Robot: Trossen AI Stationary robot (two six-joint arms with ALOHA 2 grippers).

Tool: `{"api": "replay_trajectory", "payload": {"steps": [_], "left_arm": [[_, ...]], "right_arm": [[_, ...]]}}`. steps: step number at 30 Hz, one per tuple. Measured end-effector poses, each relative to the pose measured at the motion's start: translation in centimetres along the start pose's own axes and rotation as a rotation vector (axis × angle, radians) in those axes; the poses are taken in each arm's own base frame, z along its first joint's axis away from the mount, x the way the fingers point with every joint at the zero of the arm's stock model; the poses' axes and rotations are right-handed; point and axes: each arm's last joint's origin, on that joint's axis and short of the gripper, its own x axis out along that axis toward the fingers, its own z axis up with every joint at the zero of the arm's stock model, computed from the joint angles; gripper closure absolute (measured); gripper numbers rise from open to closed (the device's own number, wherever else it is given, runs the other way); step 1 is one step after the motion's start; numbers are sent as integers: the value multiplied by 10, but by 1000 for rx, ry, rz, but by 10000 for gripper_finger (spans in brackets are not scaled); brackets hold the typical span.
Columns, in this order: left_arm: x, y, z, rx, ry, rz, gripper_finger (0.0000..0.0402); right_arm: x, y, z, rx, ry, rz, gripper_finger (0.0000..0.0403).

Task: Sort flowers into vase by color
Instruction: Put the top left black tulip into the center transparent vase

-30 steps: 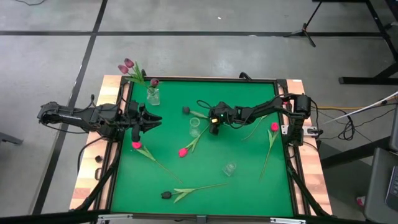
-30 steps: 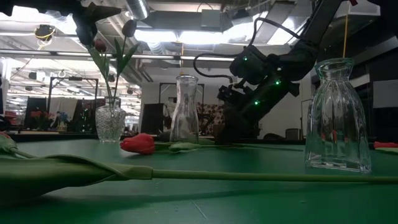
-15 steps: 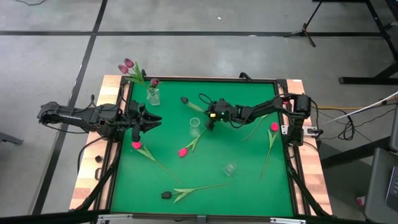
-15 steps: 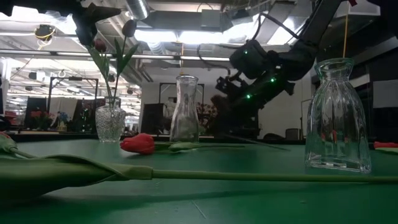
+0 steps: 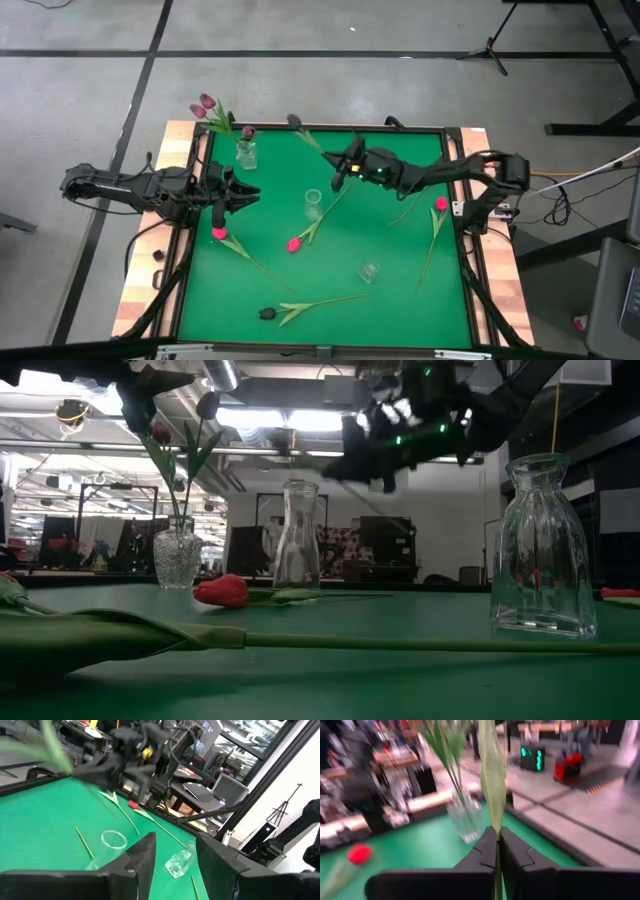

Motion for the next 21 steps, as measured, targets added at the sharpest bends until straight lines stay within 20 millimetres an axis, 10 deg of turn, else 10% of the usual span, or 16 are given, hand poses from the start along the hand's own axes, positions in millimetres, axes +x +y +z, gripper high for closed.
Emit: {"api": "replay_trajectory", "payload": {"steps": [10, 21], "left_arm": [[0, 0, 0, 1, -1, 0, 265], [0, 0, 1, 19, -12, 14, 265]], "right_arm": [[-23, 41, 44, -48, -439, 241, 396], [-26, 64, 47, -83, -779, 435, 396]]}}
